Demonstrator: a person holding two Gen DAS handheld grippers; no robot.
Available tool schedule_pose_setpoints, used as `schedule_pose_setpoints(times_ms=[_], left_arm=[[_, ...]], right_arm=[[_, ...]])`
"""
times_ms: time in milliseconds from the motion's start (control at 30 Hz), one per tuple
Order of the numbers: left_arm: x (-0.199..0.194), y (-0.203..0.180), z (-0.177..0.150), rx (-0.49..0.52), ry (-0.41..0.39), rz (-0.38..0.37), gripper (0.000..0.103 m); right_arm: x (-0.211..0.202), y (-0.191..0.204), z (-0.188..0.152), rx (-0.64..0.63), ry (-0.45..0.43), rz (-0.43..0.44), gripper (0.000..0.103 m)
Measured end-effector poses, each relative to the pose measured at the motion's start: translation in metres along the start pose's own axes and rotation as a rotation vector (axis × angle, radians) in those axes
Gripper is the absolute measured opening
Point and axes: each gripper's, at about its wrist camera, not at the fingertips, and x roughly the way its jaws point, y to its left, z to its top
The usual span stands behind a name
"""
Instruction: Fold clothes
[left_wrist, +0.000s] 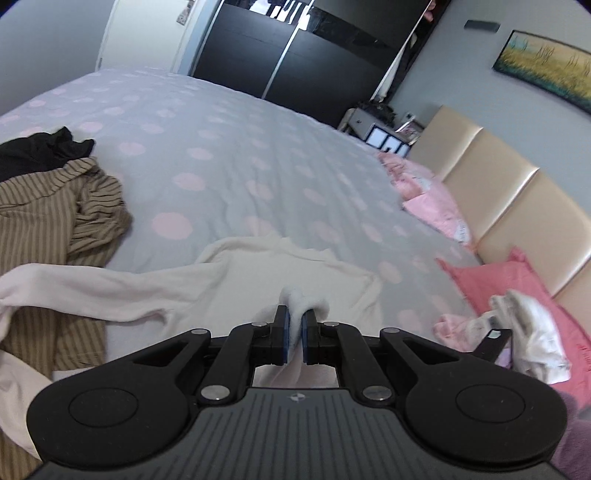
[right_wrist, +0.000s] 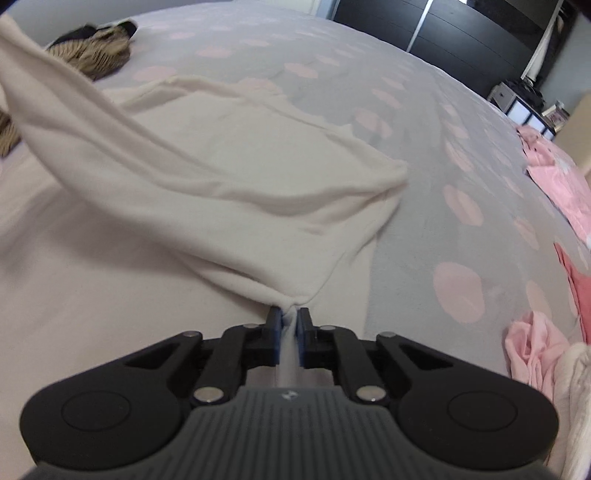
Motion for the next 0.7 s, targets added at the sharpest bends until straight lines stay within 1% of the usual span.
schedule_pose_setpoints(times_ms=[33,100,233,333,400,533,600,700], left_arm=[[-0.001,-0.003,0.000,-0.011,0.005,-0.030,0.004],[-0.002,-0.015,-0.001,-0.029,0.033,-0.128,0.004],[0.001,-0.056,-0.017,-0.010,0.135,-0.340,0.004],[0.011,-0.090,-0.041,0.015,0.217,-0.432,0.004],[0.023,-0.104,-0.060,-0.007,0.282,-0.477,0.004],[0.051,-0.114,-0.105,-0.128,0.433,-0.566,0.004],[0.062,-0.116,-0.135,-0.162,0.514,-0.570,0.004],[0.086,-0.113,-0.179,-0.208,0.621,-0.546,0.004]], right_arm=[[-0.006,-0.010,-0.002,0.032,-0.009,-0.005,0.009],[-0.014,-0.033,-0.005,0.127,-0.020,-0.011,0.009],[-0.020,-0.089,-0.019,0.369,-0.037,-0.017,0.008],[-0.018,-0.123,-0.033,0.543,-0.034,0.022,0.007],[-0.015,-0.134,-0.038,0.588,-0.028,0.030,0.006],[-0.009,-0.146,-0.042,0.617,-0.011,0.030,0.006],[-0.005,-0.150,-0.043,0.614,-0.004,0.026,0.006],[0.000,-0.151,-0.043,0.608,0.010,0.023,0.006]])
